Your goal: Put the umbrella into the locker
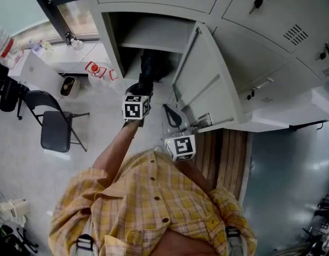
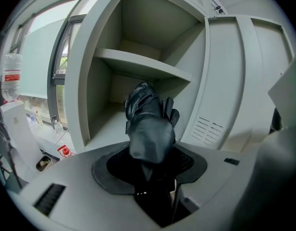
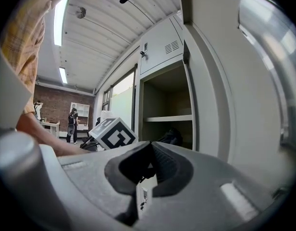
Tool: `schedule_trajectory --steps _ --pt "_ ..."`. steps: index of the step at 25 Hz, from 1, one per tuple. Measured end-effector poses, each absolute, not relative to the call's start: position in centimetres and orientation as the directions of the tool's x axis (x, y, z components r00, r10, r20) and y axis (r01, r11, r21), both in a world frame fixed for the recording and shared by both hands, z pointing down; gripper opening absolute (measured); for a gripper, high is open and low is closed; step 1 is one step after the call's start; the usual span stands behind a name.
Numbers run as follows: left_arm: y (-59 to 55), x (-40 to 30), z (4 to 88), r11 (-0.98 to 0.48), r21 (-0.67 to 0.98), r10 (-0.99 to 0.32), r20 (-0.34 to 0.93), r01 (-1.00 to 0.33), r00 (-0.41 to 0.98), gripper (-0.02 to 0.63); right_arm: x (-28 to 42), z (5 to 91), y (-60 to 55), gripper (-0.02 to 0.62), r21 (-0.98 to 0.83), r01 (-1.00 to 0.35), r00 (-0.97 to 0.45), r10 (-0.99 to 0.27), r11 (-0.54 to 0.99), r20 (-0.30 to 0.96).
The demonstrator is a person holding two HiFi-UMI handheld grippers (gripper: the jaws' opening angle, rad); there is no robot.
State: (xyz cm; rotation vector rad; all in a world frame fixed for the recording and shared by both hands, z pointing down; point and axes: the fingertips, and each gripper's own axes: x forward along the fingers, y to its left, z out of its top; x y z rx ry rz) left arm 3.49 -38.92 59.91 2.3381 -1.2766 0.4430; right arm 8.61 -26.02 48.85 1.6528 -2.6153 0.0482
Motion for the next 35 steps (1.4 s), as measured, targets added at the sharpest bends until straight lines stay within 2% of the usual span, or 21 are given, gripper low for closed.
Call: schedule_trajectory --steps 12,22,35 --pt "-43.4 5.2 58.9 -0.435 0.231 -0.731 0.474 -0.87 0.491 0.196 7.7 48.9 -25.9 -0.003 0.004 -0.88 -0.474 -0.879 0.475 0.057" --pt "-46.8 6.2 58.8 -0.426 0.192 -0.759 0.457 -0.884 0.464 0.196 7.4 48.2 -25.8 -0.003 0.027 -0.88 -0.473 -0.88 0.474 0.038" --pt "-49.7 6.4 58.8 -0.347 0.225 -0.792 0.45 -0.91 0.413 0.196 7.8 48.7 -26.0 -0.003 0.032 -0.883 -0.466 -0.884 0.467 0.037"
